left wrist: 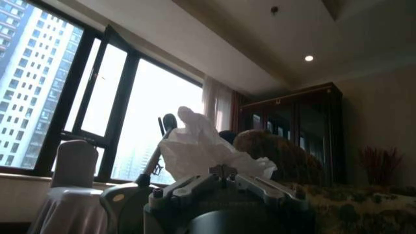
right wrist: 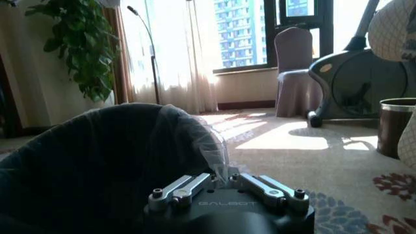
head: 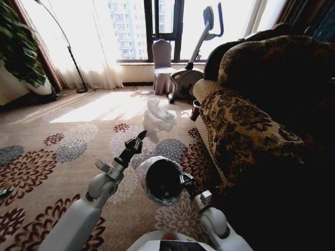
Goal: Pick up the trash from the ground and place it into the trash bin.
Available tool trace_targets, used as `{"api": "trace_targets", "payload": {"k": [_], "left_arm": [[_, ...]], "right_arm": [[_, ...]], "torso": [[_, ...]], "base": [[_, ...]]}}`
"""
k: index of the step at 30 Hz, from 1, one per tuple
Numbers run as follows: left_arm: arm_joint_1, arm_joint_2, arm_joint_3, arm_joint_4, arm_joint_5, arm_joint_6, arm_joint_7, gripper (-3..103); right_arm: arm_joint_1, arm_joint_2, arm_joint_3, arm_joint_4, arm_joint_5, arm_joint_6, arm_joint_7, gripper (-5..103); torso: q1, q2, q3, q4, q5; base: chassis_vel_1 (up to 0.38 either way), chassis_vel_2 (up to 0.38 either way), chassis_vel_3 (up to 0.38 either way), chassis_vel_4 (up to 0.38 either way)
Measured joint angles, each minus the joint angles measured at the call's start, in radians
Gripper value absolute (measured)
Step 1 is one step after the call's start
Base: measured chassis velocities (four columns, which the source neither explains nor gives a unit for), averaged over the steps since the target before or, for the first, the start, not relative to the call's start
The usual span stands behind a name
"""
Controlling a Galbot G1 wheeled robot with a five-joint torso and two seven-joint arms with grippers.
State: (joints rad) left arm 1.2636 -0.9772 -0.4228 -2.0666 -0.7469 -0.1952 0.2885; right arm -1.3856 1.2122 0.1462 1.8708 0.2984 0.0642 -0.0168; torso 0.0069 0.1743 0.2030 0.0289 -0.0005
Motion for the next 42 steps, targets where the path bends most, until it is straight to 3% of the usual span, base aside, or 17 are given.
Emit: {"api": "trace_targets", "payload": {"k": [5, 10, 19, 26, 35, 42], "left_arm": [[0.038, 0.038, -0.031, -0.039, -0.004, -0.004, 0.024, 0], [0.083, 0.071, -0.078, -0.092, -0.005, -0.004, 0.048, 0], [0.16, 0.105, -0.14, -0.172, 0.006, -0.002, 0.082, 0], [0.232, 0.14, -0.181, -0.191, 0.054, -0.017, 0.13, 0], [0.246, 0.186, -0.157, -0.12, 0.134, -0.037, 0.176, 0], [0.121, 0.261, -0.026, -0.008, 0.18, -0.024, 0.192, 0]], "right_arm": [[0.064, 0.004, 0.003, -0.049, 0.016, -0.012, 0.001, 4], [0.151, -0.021, 0.016, -0.127, 0.026, -0.012, -0.007, 4], [0.219, -0.068, 0.042, -0.194, 0.05, 0.01, -0.036, 4], [0.268, -0.069, 0.057, -0.208, 0.09, 0.006, -0.048, 4], [0.292, -0.093, 0.057, -0.185, 0.107, -0.019, -0.05, 4], [0.264, -0.104, 0.052, -0.155, 0.093, -0.043, -0.063, 4]], "torso": [[0.0, 0.0, 0.0, 0.0007, -0.0004], [0.0, 0.0, 0.0, -0.0002, 0.0019], [0.0, 0.0, 0.0, 0.0, 0.0], [0.0, 0.0, 0.0, -0.0002, 0.0007], [0.0, 0.0, 0.0, 0.0001, 0.0004], [0.0, 0.0, 0.0, -0.0002, 0.0004]], "base": [[0.2, 0.202, -0.189, -0.183], [0.006, 0.014, 0.005, 0.0], [-0.034, -0.036, 0.017, 0.014], [0.0, 0.0, 0.0, 0.0], [0.0, 0.0, 0.0, 0.0], [0.0, 0.0, 0.0, 0.0]]}}
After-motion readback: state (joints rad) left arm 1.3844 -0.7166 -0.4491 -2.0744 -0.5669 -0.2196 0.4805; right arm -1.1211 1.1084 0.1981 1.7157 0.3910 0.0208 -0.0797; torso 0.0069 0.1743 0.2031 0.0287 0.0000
